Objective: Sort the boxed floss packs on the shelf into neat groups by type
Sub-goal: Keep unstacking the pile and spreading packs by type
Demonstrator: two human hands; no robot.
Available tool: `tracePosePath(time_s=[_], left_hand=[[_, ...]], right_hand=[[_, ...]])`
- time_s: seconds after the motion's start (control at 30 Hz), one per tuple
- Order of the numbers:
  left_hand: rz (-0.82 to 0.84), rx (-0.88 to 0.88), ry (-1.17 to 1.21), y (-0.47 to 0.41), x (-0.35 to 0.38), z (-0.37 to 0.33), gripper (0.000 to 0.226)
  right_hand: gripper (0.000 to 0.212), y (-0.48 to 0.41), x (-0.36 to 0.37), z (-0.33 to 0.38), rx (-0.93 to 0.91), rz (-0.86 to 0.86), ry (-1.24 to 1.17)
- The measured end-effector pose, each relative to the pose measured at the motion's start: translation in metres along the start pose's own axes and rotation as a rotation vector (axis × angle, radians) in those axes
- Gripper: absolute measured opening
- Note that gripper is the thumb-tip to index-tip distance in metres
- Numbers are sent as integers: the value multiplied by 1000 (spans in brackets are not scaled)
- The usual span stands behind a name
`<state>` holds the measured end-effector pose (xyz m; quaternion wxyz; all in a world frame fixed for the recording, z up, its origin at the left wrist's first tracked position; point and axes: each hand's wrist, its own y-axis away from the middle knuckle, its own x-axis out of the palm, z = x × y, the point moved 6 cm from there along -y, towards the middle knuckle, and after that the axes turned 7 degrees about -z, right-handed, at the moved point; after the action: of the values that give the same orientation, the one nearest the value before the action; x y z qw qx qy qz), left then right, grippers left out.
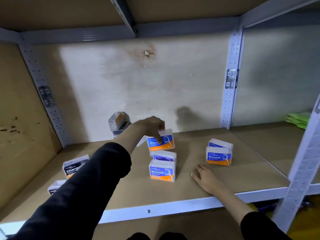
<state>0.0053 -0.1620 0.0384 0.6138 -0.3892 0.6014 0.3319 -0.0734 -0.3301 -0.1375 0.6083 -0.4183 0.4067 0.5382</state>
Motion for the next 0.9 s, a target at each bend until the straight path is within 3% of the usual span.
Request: tracePosePath(time_s=[0.43,0.53,0.6,0.8,0.9], left_hand=[[-55,30,38,-72,37,-79,54],[-50,24,4,-86,53,-94,54],[-36,14,-15,-93,64,-101,55],[-16,-26,-13,-106,92,-115,49],[-6,-33,3,-109,102,-119,48]], right_hand=[[64,-6,11,-4,-20,0,115],[104,-7,13,-3,-52,-33,85],[118,-9,14,-5,-57,-68,86],[116,-9,15,-7,-43,-92,6],[101,-13,13,-9,-4,-127,56]])
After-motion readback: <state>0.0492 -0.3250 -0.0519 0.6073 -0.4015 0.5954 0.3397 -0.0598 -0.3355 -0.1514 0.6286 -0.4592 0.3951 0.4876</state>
